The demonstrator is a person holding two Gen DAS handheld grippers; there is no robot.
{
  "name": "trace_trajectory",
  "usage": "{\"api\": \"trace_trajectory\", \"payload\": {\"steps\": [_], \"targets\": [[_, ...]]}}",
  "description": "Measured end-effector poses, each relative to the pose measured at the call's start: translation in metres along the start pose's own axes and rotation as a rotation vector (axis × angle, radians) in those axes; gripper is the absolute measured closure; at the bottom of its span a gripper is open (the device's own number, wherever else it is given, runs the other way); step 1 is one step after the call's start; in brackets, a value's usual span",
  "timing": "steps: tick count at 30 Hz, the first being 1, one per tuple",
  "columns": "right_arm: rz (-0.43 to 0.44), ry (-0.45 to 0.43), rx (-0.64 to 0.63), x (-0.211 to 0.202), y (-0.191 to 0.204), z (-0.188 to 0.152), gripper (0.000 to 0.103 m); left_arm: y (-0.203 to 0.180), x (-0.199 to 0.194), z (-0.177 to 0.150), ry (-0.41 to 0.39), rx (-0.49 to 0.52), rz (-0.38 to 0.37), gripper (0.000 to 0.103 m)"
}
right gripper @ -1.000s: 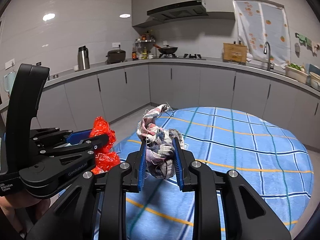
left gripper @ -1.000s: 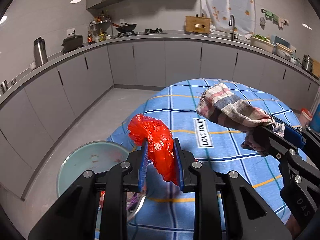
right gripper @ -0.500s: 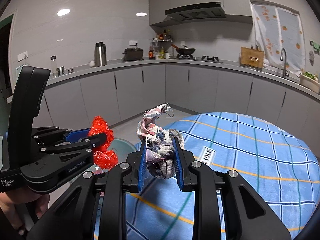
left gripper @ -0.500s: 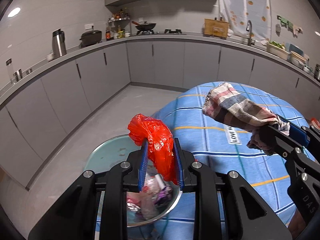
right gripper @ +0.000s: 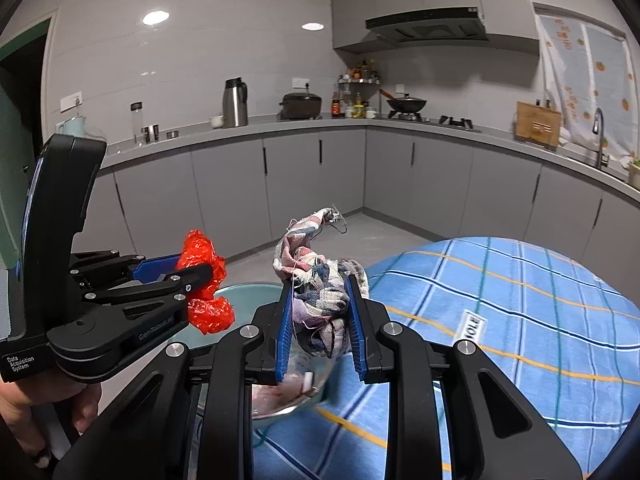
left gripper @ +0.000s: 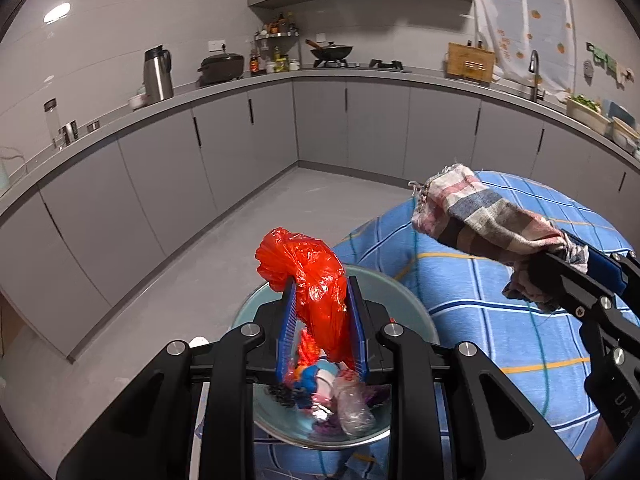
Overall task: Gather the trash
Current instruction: 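Carry the red bag and checkered rag over the bucket with both tools, then open both tools over the bucket to drop the bag and rag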
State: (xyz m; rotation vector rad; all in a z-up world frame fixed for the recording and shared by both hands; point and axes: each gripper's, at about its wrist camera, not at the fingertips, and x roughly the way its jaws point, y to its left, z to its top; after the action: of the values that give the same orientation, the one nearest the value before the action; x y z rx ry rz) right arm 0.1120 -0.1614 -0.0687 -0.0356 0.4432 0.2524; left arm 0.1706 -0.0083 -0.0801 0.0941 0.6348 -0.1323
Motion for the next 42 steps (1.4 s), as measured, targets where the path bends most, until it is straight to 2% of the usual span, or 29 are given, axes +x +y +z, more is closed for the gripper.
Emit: {"api": "trace_trajectory", "payload": {"steps": [6, 16, 17, 19, 20, 21, 22, 24, 27, 29, 32, 35, 42], "targets": [[0.049, 0.019, -0.020, 0.023, 0.015, 0.000, 0.078, 0.021, 0.012, -0.003, 0.024, -0.031, 0.024, 0.078], [0.071, 0.065, -0.035, 0.051, 0.019, -0.009, 0.076, 0.038, 0.032, -0.010, 0.060, -0.062, 0.037, 0.075], [0.077, 0.071, -0.037, 0.054, 0.020, -0.010, 0.075, 0.039, 0.033, -0.011, 0.062, -0.066, 0.039, 0.071], [0.073, 0.073, -0.038, 0.057, 0.021, -0.014, 0.072, 0.038, 0.034, -0.011, 0.064, -0.068, 0.036, 0.070], [0.073, 0.076, -0.033, 0.059, 0.020, -0.016, 0.064, 0.038, 0.035, -0.012, 0.067, -0.067, 0.037, 0.065], [0.081, 0.082, -0.024, 0.060, 0.017, -0.016, 0.062, 0.039, 0.035, -0.013, 0.067, -0.070, 0.039, 0.059], [0.084, 0.086, -0.021, 0.061, 0.016, -0.017, 0.061, 0.040, 0.035, -0.013, 0.064, -0.080, 0.042, 0.045], [0.069, 0.086, -0.021, 0.060, 0.014, -0.019, 0.060, 0.040, 0.034, -0.015, 0.060, -0.077, 0.047, 0.044], [0.073, 0.086, 0.000, 0.056, 0.010, -0.020, 0.054, 0.040, 0.031, -0.016, 0.060, -0.079, 0.048, 0.043], [0.066, 0.075, 0.008, 0.050, 0.008, -0.020, 0.051, 0.040, 0.025, -0.015, 0.049, -0.085, 0.055, 0.034], [0.059, 0.066, 0.022, 0.038, 0.005, -0.018, 0.049, 0.042, 0.011, -0.014, 0.023, -0.092, 0.070, 0.026], [0.046, 0.021, 0.029, 0.015, 0.007, -0.015, 0.046, 0.043, -0.011, -0.014, -0.017, -0.104, 0.074, 0.020], [0.046, -0.055, 0.026, -0.020, 0.012, -0.001, 0.045, 0.041, -0.054, -0.010, -0.091, -0.090, 0.084, 0.014]]}}
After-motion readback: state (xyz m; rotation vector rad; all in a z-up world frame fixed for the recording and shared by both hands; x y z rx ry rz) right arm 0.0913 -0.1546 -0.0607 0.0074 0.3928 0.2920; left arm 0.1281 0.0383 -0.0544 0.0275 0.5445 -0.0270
